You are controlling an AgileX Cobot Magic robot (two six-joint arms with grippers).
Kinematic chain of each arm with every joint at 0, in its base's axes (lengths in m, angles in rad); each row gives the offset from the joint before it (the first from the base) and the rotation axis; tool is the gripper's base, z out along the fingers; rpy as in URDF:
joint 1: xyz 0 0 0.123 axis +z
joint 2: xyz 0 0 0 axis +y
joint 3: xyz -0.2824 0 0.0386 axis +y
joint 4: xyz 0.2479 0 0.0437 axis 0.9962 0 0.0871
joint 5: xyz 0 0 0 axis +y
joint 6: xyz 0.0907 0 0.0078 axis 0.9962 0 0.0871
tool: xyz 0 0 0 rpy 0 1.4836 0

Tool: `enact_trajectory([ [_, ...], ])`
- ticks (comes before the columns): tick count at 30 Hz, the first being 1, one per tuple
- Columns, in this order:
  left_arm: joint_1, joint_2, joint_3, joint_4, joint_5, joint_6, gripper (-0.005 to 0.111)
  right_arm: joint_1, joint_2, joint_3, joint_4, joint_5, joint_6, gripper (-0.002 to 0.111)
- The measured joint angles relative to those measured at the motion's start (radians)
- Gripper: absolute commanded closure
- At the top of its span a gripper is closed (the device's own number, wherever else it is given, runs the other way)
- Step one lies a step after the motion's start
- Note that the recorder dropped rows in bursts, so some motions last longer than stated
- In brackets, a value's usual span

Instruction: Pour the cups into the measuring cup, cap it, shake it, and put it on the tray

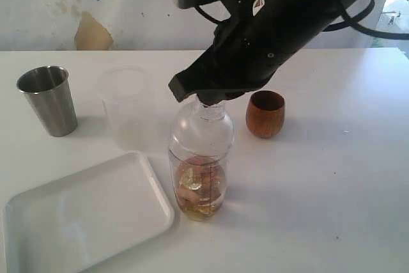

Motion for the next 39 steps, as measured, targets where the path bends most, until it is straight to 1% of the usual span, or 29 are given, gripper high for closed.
enact_trajectory([
  [2,0.0,0.0,0.0,0.0,0.0,0.0,0.107,0.0,0.0,0.0,0.04,-0.013,-0.013,0.108],
  [5,0.0,0.0,0.0,0.0,0.0,0.0,0.107,0.0,0.0,0.0,0.051,-0.008,-0.015,0.108],
  [12,0.0,0.0,0.0,0.0,0.0,0.0,0.107,0.005,0.0,0.025,0.054,-0.009,-0.017,0.108],
  [17,0.0,0.0,0.0,0.0,0.0,0.0,0.107,0.017,-0.004,0.066,0.052,-0.059,-0.019,0.108],
  [33,0.0,0.0,0.0,0.0,0.0,0.0,0.107,0.018,-0.006,0.07,0.046,-0.08,-0.032,0.108],
  [36,0.0,0.0,0.0,0.0,0.0,0.0,0.107,0.018,-0.006,0.07,0.046,-0.08,-0.032,0.103],
  [39,0.0,0.0,0.0,0.0,0.0,0.0,0.107,0.018,-0.006,0.07,0.044,-0.08,-0.032,0.091],
])
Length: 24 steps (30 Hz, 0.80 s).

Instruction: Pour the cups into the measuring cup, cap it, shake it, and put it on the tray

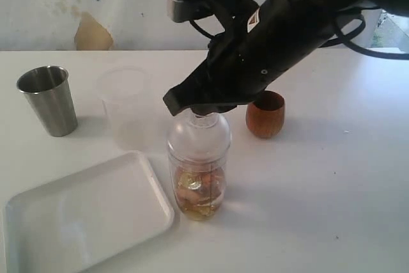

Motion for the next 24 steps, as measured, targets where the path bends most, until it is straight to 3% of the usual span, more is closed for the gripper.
enact_trajectory([
  [5,0.0,0.0,0.0,0.0,0.0,0.0,0.107,0.0,-0.004,-0.005,-0.002,-0.022,0.0,0.071],
  [8,0.0,0.0,0.0,0.0,0.0,0.0,0.107,0.002,-0.008,-0.01,0.005,-0.028,-0.002,0.064],
  [21,0.0,0.0,0.0,0.0,0.0,0.0,0.107,0.001,-0.005,-0.068,-0.016,-0.004,-0.004,0.064],
  [24,0.0,0.0,0.0,0.0,0.0,0.0,0.107,0.001,-0.018,-0.077,-0.016,-0.006,-0.004,0.075],
])
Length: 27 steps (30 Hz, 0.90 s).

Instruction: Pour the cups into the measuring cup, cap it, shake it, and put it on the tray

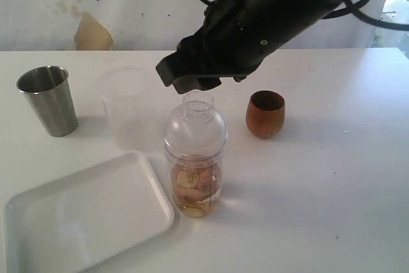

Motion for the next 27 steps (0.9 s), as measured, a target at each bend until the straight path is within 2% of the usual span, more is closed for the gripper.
enact_trajectory([
  [2,0.0,0.0,0.0,0.0,0.0,0.0,0.107,0.0,-0.01,-0.002,-0.006,0.0,0.0,0.091],
  [3,0.0,0.0,0.0,0.0,0.0,0.0,0.107,0.0,-0.012,-0.002,-0.013,-0.002,0.0,0.105],
  [4,0.0,0.0,0.0,0.0,0.0,0.0,0.107,0.0,-0.013,-0.002,-0.028,-0.002,0.0,0.108],
  [10,0.0,0.0,0.0,0.0,0.0,0.0,0.107,0.0,-0.013,0.028,-0.081,-0.023,0.0,0.108],
  [27,0.0,0.0,0.0,0.0,0.0,0.0,0.107,0.012,-0.02,0.141,-0.085,-0.164,-0.002,0.108],
])
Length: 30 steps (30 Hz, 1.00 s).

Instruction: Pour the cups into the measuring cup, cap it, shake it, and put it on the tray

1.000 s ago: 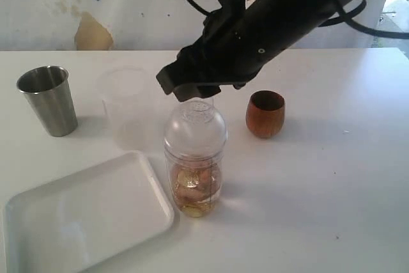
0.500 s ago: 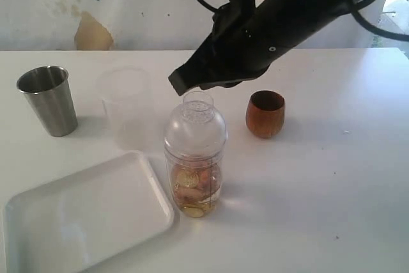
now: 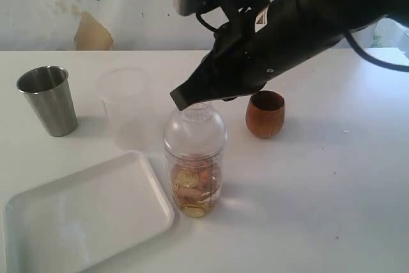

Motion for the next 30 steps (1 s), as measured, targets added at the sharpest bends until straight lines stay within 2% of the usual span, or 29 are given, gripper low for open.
enact_trajectory([
  [7,0.0,0.0,0.0,0.0,0.0,0.0,0.107,0.05,0.013,0.024,0.0,-0.01,-0.001,0.108],
  [30,0.0,0.0,0.0,0.0,0.0,0.0,0.107,0.05,-0.034,-0.01,-0.017,-0.044,-0.001,0.108],
])
